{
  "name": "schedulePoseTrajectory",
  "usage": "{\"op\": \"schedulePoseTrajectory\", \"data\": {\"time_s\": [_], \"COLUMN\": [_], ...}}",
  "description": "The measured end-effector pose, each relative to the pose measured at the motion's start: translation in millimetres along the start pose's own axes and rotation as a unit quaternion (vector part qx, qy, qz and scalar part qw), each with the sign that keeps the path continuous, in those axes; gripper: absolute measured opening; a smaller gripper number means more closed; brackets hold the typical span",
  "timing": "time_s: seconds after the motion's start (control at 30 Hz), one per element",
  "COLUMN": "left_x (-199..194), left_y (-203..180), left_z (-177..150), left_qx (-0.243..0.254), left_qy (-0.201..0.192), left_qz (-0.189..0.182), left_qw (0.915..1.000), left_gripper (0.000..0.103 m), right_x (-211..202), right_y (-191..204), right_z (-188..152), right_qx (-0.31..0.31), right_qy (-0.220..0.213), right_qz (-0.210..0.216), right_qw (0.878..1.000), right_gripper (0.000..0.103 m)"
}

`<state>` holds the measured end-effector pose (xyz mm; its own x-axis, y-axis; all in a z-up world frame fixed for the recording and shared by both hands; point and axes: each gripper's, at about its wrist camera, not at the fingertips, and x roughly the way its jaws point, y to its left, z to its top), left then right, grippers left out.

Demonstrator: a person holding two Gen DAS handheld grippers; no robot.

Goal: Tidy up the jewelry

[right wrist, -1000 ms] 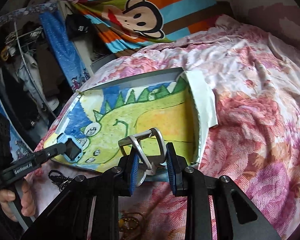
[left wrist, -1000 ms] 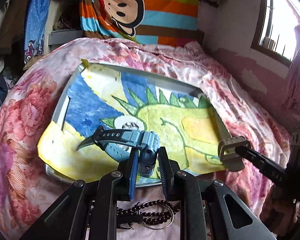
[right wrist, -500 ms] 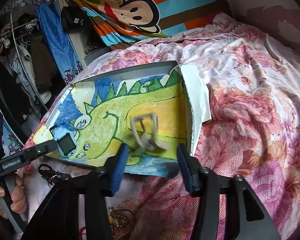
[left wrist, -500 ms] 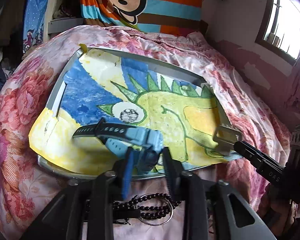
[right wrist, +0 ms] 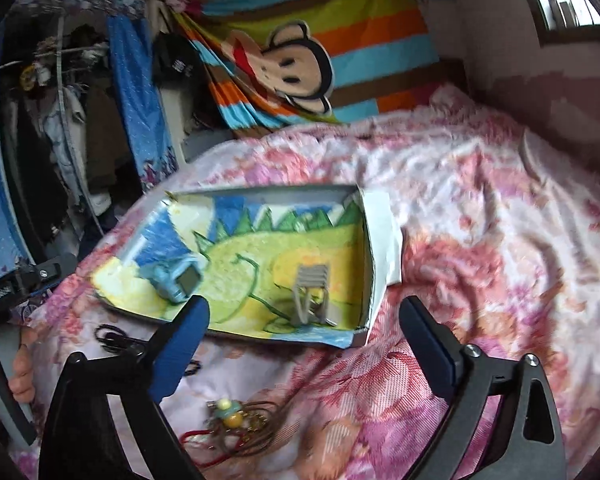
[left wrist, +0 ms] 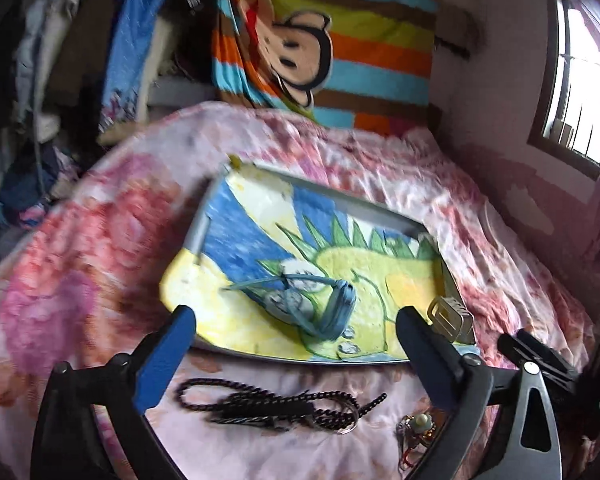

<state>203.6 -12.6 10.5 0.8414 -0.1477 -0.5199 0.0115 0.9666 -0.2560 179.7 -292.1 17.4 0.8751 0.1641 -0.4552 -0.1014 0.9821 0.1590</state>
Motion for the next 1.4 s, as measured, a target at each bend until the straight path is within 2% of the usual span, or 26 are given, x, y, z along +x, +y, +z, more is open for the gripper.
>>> {"op": "schedulePoseTrajectory", "data": {"time_s": [0.1,0.33,0.57,0.77,1.1,1.4], "left_x": [-21,-73,-122,-149,-166,-153], "left_y": [1,-6,-7,-3,6,5], "left_z": [-3,-22,-45,-63,-84,-94], "left_qx": [0.002,0.027,0.051,0.059,0.052,0.071], "left_qy": [-0.025,-0.072,-0.109,-0.117,-0.1,-0.041], "left_qz": [0.017,0.017,0.016,0.028,0.039,0.044], "left_qw": [0.9995,0.9969,0.9926,0.991,0.9929,0.9956], "left_gripper": [0.102,0.103,0.103,0.103,0.103,0.103], "right_x": [-27,-88,-135,-160,-164,-145], "right_y": [8,31,47,55,51,47], "right_z": [2,-6,-21,-37,-59,-69], "right_qx": [-0.011,-0.047,-0.061,-0.066,-0.048,-0.047], "right_qy": [-0.024,-0.065,-0.079,-0.075,-0.024,0.022], "right_qz": [0.002,0.006,0.002,0.002,-0.003,-0.023], "right_qw": [1.0,0.997,0.995,0.995,0.999,0.998], "right_gripper": [0.096,0.099,0.099,0.099,0.099,0.099]}}
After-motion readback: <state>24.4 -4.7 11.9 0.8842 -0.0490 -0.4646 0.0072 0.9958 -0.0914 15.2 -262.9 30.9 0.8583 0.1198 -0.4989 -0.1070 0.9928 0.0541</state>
